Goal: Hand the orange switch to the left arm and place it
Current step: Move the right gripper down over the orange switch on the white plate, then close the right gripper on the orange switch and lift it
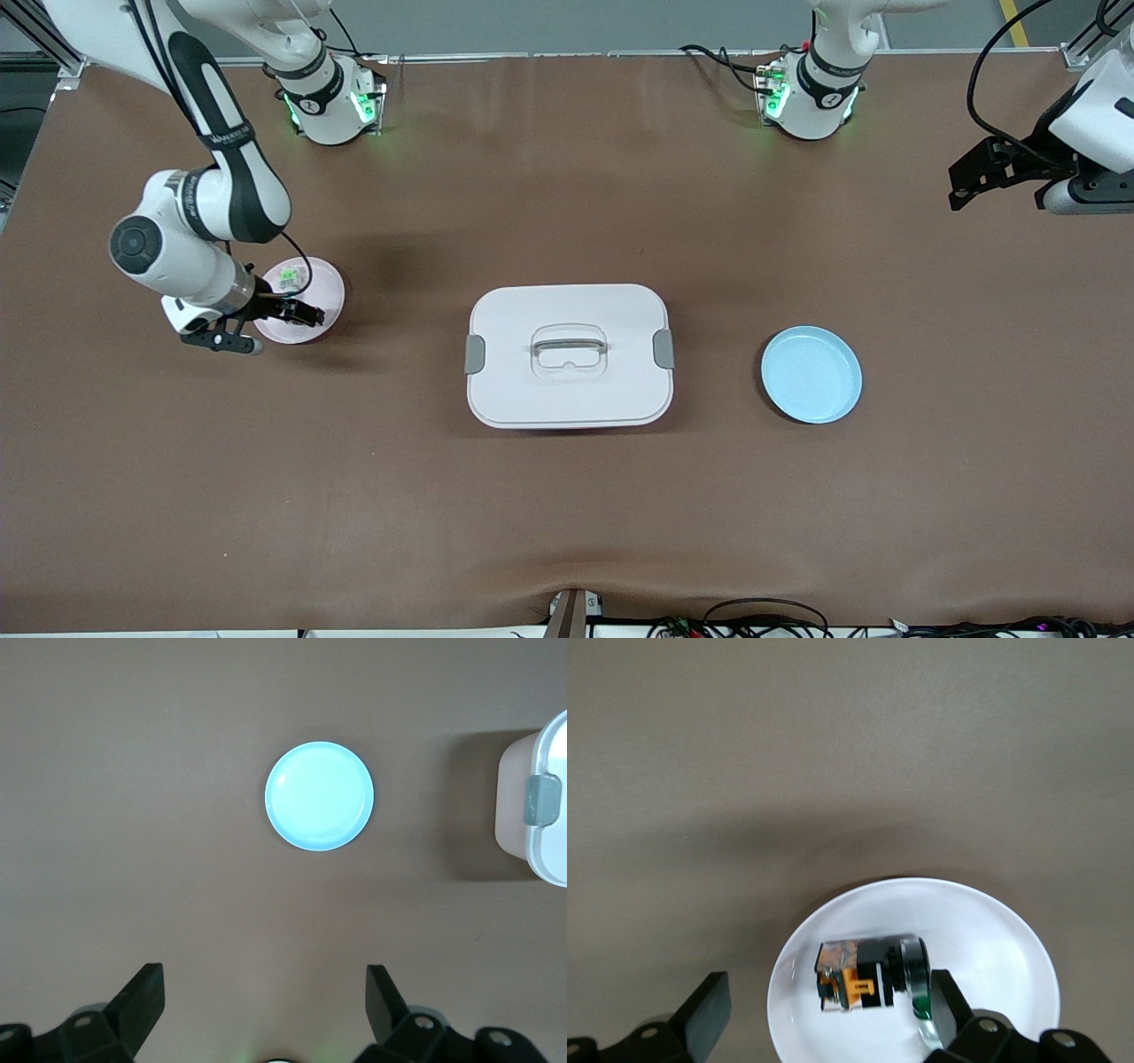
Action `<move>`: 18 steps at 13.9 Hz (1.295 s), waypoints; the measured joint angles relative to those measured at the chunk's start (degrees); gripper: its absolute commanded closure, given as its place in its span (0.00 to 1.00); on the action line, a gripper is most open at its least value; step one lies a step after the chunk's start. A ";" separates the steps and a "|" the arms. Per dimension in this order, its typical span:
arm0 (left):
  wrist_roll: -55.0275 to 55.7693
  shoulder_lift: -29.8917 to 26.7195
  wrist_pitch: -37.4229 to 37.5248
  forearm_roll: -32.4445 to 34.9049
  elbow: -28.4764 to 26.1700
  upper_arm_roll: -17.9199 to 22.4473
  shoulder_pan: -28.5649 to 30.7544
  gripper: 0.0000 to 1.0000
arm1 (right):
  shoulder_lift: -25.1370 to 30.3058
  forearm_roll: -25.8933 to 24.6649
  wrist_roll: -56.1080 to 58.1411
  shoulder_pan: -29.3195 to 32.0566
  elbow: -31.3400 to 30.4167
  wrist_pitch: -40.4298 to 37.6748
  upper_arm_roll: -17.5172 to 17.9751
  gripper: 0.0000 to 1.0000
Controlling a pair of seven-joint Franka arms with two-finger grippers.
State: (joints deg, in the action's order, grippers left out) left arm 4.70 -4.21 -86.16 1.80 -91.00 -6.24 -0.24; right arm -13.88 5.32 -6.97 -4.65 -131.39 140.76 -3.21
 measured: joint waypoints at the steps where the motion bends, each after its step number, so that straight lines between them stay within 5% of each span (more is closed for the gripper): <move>1: 0.00 0.00 0.00 0.00 0.02 -0.04 -0.01 0.00 | -0.86 -0.02 0.35 -0.09 -0.12 0.77 0.00 0.00; 18: 0.00 0.00 0.16 0.00 0.41 -1.33 -0.30 0.00 | -3.80 -0.03 4.61 0.21 -5.88 10.72 -0.42 0.00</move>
State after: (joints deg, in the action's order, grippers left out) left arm 4.71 -4.20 -86.00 1.80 -90.59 -7.57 -0.53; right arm -17.68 5.29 -2.36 -4.44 -137.28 151.48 -3.63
